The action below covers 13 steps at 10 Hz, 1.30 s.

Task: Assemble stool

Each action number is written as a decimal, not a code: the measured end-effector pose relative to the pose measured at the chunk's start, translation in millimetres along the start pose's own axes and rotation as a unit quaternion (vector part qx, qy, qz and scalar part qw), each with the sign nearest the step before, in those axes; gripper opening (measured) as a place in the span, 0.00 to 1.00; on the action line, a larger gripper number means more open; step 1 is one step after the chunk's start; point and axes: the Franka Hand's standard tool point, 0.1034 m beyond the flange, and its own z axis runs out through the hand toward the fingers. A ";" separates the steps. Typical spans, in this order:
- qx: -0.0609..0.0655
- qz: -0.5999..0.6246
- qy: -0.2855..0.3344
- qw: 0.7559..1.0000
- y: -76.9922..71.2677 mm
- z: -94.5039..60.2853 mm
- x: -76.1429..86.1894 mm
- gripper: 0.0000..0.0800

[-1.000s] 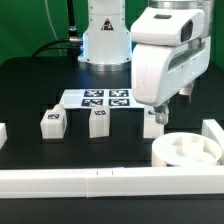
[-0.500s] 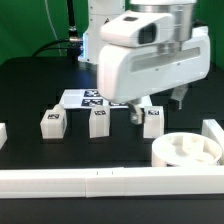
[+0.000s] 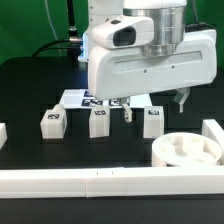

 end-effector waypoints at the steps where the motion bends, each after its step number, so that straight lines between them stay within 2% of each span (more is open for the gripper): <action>1: 0.004 0.043 0.000 0.999 -0.2 0.1 -0.1 0.81; 2: 0.007 0.123 -0.001 0.992 -0.4 0.5 -1.4 0.81; 4: 0.009 0.224 -0.008 0.975 -11.3 4.8 -7.4 0.81; 7: 0.010 0.218 -0.027 0.975 -11.8 4.8 -10.2 0.81; 10: 0.020 0.189 -0.121 0.974 -6.0 13.0 -20.8 0.81; 11: 0.028 0.190 -0.159 0.968 -6.7 13.7 -25.1 0.81; 13: 0.035 0.183 -0.211 0.960 -12.3 12.7 -27.4 0.81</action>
Offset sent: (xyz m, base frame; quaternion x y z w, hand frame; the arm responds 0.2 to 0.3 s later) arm -0.0188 0.0014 -0.0078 -0.0393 0.0005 0.2593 0.9650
